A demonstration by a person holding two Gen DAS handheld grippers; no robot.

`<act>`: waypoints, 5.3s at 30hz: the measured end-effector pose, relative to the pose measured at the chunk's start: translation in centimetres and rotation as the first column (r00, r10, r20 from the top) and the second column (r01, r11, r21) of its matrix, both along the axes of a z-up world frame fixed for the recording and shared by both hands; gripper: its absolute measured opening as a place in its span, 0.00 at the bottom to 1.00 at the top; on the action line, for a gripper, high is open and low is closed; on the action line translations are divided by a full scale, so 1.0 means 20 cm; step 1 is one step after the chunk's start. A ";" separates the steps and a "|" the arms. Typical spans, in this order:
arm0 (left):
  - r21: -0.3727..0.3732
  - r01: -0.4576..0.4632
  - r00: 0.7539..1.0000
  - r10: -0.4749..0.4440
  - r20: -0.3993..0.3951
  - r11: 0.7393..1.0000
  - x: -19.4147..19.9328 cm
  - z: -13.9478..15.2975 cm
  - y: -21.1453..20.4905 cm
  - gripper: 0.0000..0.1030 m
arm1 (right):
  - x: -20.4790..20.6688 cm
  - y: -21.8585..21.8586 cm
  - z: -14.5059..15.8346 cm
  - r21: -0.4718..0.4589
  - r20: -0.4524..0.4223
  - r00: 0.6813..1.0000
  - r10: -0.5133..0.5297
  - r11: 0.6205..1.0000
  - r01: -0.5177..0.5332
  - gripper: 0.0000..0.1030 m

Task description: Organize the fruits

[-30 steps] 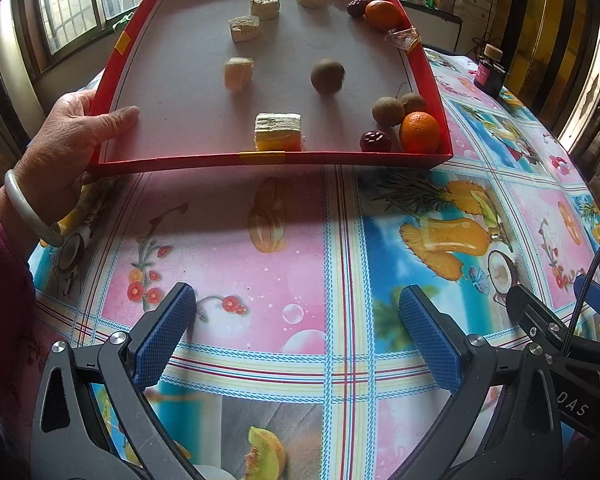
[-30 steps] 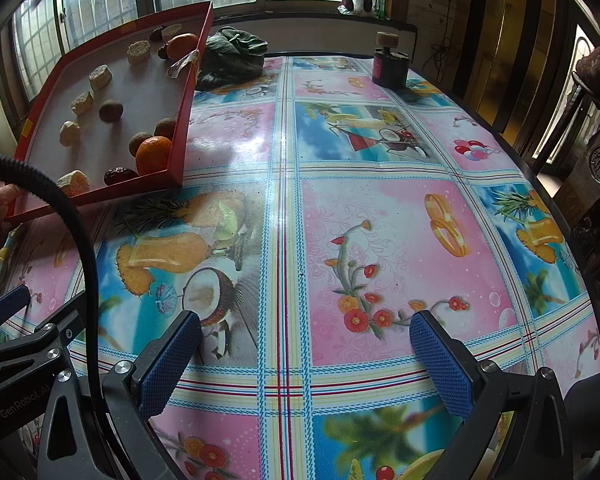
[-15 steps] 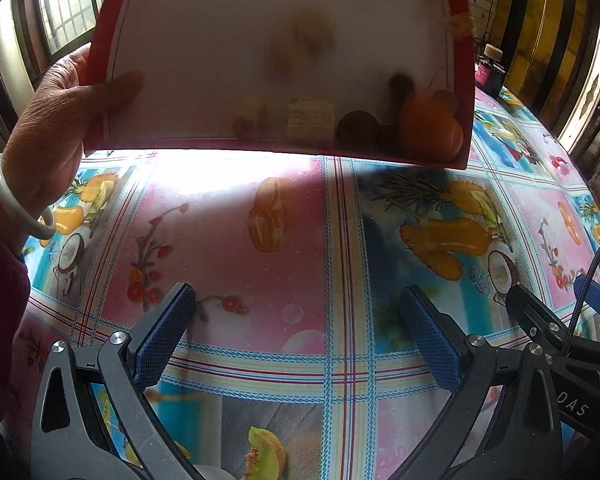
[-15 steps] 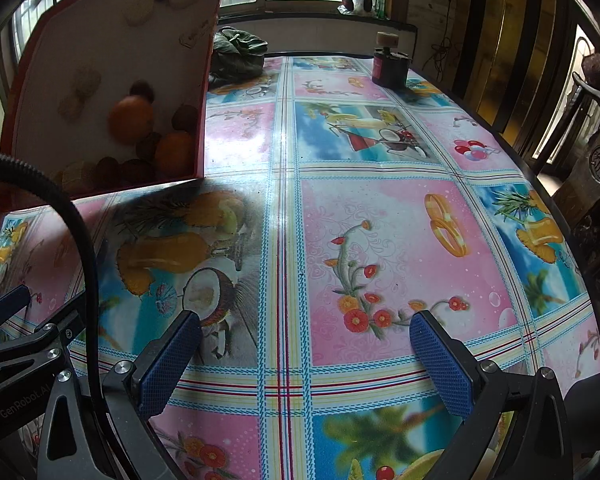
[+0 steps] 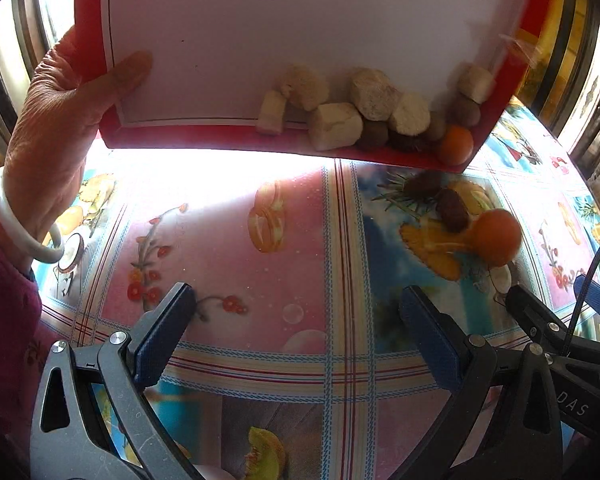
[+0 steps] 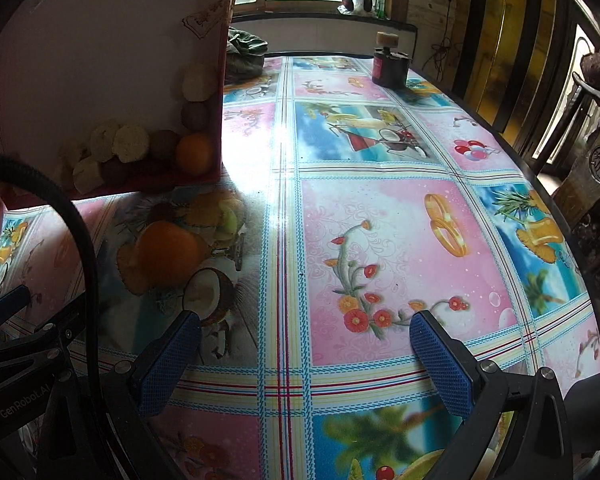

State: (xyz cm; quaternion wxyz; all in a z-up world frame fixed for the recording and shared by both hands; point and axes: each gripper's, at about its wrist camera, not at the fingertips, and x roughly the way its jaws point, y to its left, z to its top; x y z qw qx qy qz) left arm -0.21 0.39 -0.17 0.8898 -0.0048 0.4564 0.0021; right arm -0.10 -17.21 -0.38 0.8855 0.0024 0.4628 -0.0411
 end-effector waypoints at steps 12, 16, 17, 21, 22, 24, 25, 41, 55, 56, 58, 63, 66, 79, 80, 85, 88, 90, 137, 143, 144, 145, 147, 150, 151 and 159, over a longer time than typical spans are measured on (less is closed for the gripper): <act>0.000 0.000 1.000 0.000 0.000 1.000 0.01 0.01 -0.01 1.00 | 0.00 0.00 0.00 0.000 0.000 1.000 0.000 1.000 0.000 1.00; 0.000 0.000 1.000 0.000 0.000 1.000 0.01 0.01 -0.01 1.00 | 0.00 0.00 0.00 0.000 0.000 1.000 0.000 1.000 0.000 1.00; 0.000 0.000 1.000 0.000 0.000 1.000 0.01 0.01 -0.01 1.00 | 0.00 0.00 0.00 0.000 0.000 1.000 0.000 1.000 0.000 1.00; 0.000 0.000 1.000 0.000 0.000 1.000 0.01 0.01 -0.01 1.00 | 0.00 0.00 0.00 0.000 0.000 1.000 0.000 1.000 0.000 1.00; 0.000 0.000 1.000 0.000 0.000 1.000 0.01 0.01 -0.01 1.00 | 0.00 0.00 0.00 0.000 0.000 1.000 0.000 1.000 0.000 1.00; 0.000 0.000 1.000 0.000 0.000 1.000 0.01 0.01 -0.01 1.00 | 0.00 0.00 0.00 0.000 0.000 1.000 0.000 1.000 0.000 1.00; 0.000 0.000 1.000 0.000 0.000 1.000 0.01 0.01 -0.01 1.00 | 0.00 0.00 0.00 0.000 0.000 1.000 0.000 1.000 0.000 1.00; 0.000 0.000 1.000 0.000 0.001 1.000 0.01 0.01 -0.01 1.00 | 0.00 0.00 0.00 0.000 0.001 1.000 0.000 1.000 0.000 1.00; 0.000 0.000 1.000 0.000 0.001 1.000 0.01 0.01 -0.02 1.00 | 0.00 0.00 0.00 0.000 0.000 1.000 0.000 1.000 0.000 1.00; 0.000 0.000 1.000 0.000 0.000 1.000 0.01 0.01 -0.02 1.00 | 0.00 0.00 0.00 0.000 0.000 1.000 0.000 1.000 0.000 1.00; 0.000 0.000 1.000 0.000 0.000 1.000 0.01 0.01 -0.02 1.00 | 0.00 0.00 0.00 0.000 0.000 1.000 0.000 1.000 0.000 1.00; 0.000 0.000 1.000 0.000 0.000 1.000 0.01 0.01 -0.02 1.00 | 0.00 0.00 0.00 0.000 0.000 1.000 0.000 1.000 0.000 1.00; 0.000 0.000 1.000 0.000 0.001 1.000 0.01 0.01 -0.02 1.00 | 0.00 0.00 0.00 0.000 0.000 1.000 0.000 1.000 0.000 1.00; -0.014 0.087 0.992 -0.088 -0.085 0.996 -0.03 0.04 0.07 1.00 | -0.05 -0.01 0.02 0.026 0.006 0.999 0.037 0.999 -0.037 0.93; -0.025 0.105 0.991 -0.107 -0.078 0.994 -0.06 0.06 0.10 1.00 | -0.07 -0.02 0.03 0.046 0.011 0.999 0.040 0.998 -0.041 0.92; -0.019 0.179 0.984 -0.179 -0.009 0.984 -0.18 0.20 0.21 0.99 | -0.12 -0.06 0.13 0.103 0.057 0.997 0.057 0.993 -0.063 0.89; -0.048 0.182 0.983 -0.183 -0.020 0.982 -0.20 0.22 0.26 0.99 | -0.16 -0.03 0.18 0.077 0.089 0.993 0.083 0.993 -0.090 0.89; -0.056 0.163 0.986 -0.164 -0.017 0.985 -0.19 0.22 0.27 0.99 | -0.16 -0.01 0.20 0.079 0.094 0.990 0.105 0.991 -0.113 0.89; -0.039 0.081 0.990 -0.085 -0.112 0.996 -0.01 0.10 0.22 0.22 | 0.13 0.39 0.05 0.152 0.014 0.921 0.390 0.909 -0.387 0.20; -0.059 0.064 0.993 -0.070 -0.097 0.996 -0.08 0.18 0.28 0.17 | 0.03 0.38 0.11 0.166 0.035 0.916 0.400 0.902 -0.400 0.20; -0.058 0.061 0.994 -0.066 -0.093 0.996 -0.10 0.20 0.30 0.17 | 0.01 0.39 0.13 0.166 0.044 0.914 0.403 0.900 -0.404 0.20; -0.055 0.059 0.994 -0.063 -0.089 0.997 -0.11 0.22 0.31 0.17 | 0.00 0.41 0.16 0.164 0.055 0.911 0.410 0.896 -0.413 0.20; -0.049 0.046 0.996 -0.050 -0.080 0.998 -0.13 0.25 0.35 0.17 | -0.04 0.44 0.20 0.173 0.075 0.900 0.430 0.883 -0.436 0.20; -0.042 0.025 0.998 -0.027 -0.064 0.999 -0.17 0.30 0.42 0.17 | -0.07 0.52 0.23 0.184 0.093 0.883 0.460 0.864 -0.470 0.20; -0.042 0.013 0.998 -0.016 -0.059 0.999 -0.19 0.31 0.44 0.17 | -0.08 0.56 0.24 0.184 0.095 0.876 0.473 0.856 -0.483 0.20; -0.015 -0.083 0.996 0.083 -0.043 0.996 -0.27 0.36 0.68 0.17 | -0.13 0.82 0.29 0.210 0.111 0.814 0.571 0.787 -0.580 0.20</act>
